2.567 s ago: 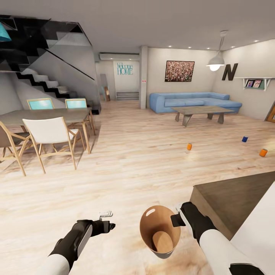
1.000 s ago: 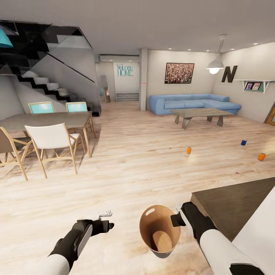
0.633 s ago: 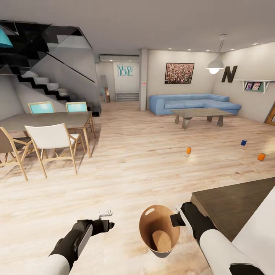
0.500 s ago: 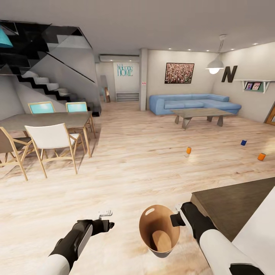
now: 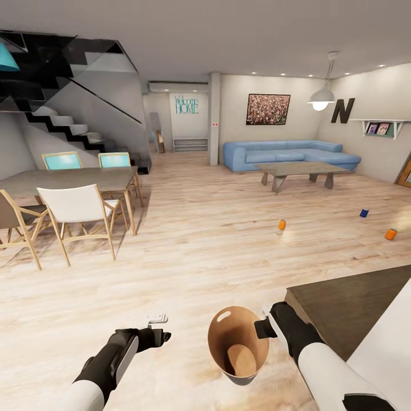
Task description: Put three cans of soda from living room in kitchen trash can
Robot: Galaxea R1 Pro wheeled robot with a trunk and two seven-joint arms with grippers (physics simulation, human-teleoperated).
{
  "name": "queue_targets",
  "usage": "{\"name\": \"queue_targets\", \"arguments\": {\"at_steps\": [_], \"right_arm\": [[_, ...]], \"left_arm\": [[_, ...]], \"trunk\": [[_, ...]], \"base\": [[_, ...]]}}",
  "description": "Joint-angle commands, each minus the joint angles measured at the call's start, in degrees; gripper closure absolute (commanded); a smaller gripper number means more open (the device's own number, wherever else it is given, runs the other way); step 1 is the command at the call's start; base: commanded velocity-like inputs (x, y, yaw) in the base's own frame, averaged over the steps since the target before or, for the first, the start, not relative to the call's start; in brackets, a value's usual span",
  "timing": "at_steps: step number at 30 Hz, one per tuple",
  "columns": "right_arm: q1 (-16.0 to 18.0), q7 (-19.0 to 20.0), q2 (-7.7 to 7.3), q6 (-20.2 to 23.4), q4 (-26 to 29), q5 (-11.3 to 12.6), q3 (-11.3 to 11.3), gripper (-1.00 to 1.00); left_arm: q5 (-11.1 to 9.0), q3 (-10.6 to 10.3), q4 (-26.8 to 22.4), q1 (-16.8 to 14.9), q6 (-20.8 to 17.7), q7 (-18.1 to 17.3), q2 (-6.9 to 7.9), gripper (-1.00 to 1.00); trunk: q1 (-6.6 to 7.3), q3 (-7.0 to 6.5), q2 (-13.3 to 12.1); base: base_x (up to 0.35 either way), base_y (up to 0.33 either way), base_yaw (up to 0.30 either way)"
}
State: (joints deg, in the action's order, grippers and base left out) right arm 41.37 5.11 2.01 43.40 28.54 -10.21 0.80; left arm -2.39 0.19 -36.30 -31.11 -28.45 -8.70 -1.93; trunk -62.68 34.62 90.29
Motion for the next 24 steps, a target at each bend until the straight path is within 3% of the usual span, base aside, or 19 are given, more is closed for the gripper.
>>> {"name": "queue_targets", "arguments": {"at_steps": [1,13,18,24], "right_arm": [[0.0,0.3,0.01,0.0,0.0,0.7,0.1,1.0],[0.0,0.3,0.09,-0.3,0.0,0.7,-0.1,1.0],[1.6,0.3,0.09,0.5,1.5,-1.3,-0.7,1.0],[1.9,0.3,0.09,0.5,3.5,-3.5,-0.7,1.0]], "left_arm": [[0.0,0.0,0.0,0.0,0.0,0.0,0.0,-1.0],[0.0,0.1,0.0,0.0,0.2,0.0,0.0,-1.0],[-0.1,-1.4,-1.6,-1.6,-0.4,-0.1,1.62,-1.0],[-0.1,-1.4,-2.5,-2.9,-0.4,-0.1,1.67,-1.0]], "trunk": [[0.0,-0.01,0.0],[0.0,-0.01,0.0],[0.0,0.0,0.0],[0.0,0.0,0.0]], "base": [[0.0,0.0,0.0],[0.0,0.0,0.0],[0.0,0.0,0.0],[0.0,0.0,0.0]]}}
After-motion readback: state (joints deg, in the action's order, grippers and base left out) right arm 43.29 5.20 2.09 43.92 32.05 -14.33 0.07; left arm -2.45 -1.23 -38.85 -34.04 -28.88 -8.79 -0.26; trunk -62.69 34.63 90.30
